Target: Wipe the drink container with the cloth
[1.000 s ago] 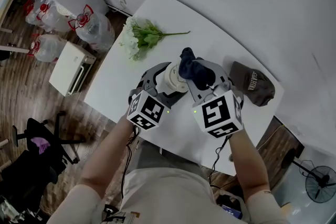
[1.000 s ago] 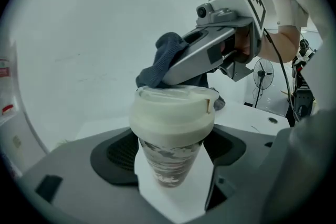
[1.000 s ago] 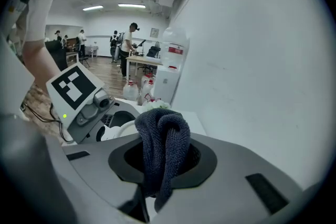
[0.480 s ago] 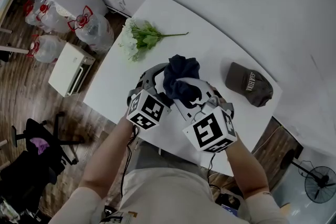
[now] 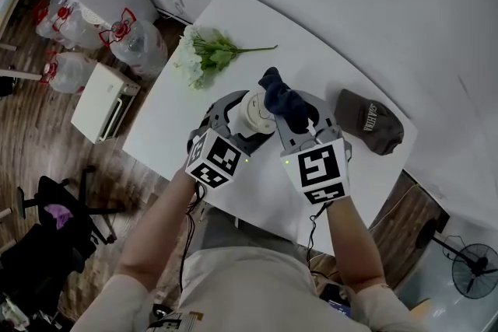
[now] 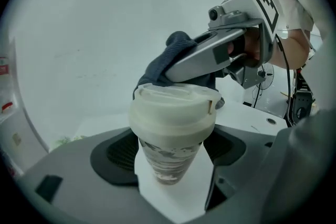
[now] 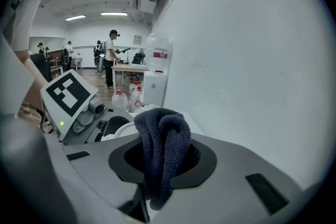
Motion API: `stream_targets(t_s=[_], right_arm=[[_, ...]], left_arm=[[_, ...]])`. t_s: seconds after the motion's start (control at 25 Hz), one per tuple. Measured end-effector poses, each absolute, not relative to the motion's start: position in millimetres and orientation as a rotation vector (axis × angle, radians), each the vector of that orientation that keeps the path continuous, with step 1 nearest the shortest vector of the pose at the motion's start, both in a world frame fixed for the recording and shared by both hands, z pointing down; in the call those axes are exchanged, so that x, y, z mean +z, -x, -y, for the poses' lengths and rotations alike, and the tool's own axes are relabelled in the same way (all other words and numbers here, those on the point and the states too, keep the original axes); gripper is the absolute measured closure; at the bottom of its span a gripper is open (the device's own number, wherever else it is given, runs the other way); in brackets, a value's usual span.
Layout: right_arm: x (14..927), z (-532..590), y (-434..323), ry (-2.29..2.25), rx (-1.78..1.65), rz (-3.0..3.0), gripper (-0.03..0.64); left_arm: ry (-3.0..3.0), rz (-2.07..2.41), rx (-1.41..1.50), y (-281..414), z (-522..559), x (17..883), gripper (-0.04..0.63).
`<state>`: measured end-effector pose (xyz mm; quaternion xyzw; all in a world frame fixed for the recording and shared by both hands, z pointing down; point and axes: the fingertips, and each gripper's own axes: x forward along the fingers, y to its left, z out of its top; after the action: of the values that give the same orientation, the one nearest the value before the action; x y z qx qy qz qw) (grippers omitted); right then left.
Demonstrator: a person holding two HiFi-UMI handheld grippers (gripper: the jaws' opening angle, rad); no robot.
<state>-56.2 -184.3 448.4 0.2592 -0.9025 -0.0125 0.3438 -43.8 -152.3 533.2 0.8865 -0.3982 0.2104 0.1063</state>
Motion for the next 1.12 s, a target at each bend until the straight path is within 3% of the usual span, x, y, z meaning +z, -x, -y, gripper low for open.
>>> stream_targets(t_s=[0.44,0.68,0.96,1.12], right_arm=[[449,125,100,-0.341,-0.274,2.355,0.518],[448,104,66,-0.278,-0.116,2.386,0.518],[462,147,-7,-0.583,-0.030,2.264,0.518],[467,147,-6,-0.519,-0.075,2.247,0.515]], left_arm=[[-2.580,1.186,0.644,45,153,534,0.193],[-2.521,1.107,0.571,45,155,532,0.193],[-2.511,1.106,0.587,46,154,532,0.193],[-2.528,1.060,0.623,45,150,531,0.193]])
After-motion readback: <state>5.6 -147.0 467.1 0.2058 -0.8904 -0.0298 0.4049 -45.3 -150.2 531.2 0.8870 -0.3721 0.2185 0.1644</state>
